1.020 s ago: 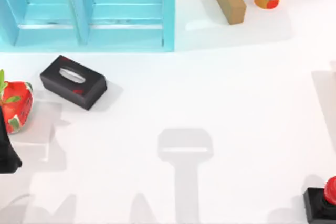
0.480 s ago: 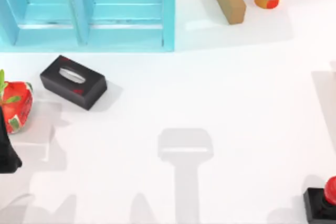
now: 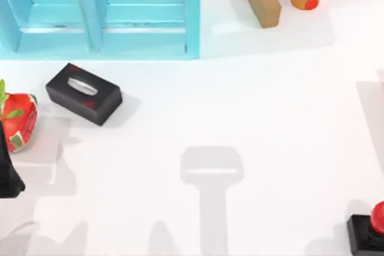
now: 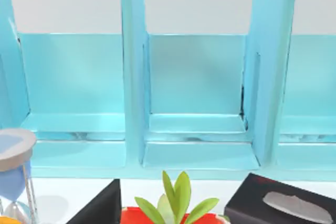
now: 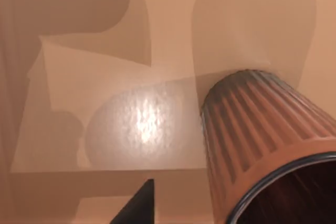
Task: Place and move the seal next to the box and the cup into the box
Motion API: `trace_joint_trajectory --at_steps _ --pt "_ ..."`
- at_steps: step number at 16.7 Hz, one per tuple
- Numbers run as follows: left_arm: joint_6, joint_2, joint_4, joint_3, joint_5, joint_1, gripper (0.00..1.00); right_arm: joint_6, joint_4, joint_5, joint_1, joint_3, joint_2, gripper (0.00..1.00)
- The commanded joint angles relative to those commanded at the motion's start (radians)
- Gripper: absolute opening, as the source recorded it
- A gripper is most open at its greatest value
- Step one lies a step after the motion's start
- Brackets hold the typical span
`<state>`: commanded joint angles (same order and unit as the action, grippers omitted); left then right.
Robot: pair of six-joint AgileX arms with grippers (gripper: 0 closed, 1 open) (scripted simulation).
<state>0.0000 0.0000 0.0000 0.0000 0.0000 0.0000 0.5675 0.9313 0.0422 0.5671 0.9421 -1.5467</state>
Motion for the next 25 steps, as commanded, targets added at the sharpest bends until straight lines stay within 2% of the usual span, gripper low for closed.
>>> trace_joint_trajectory --at_steps 10,25 --pt "0.0 0.0 0.0 0.0 0.0 0.0 1.0 0.0 0.009 -0.001 0.0 0.008 0.0 1.0" --pt "0.0 0.0 0.0 0.0 0.0 0.0 1.0 0.006 0.257 0.001 0.003 0.22 0.036 1.0"
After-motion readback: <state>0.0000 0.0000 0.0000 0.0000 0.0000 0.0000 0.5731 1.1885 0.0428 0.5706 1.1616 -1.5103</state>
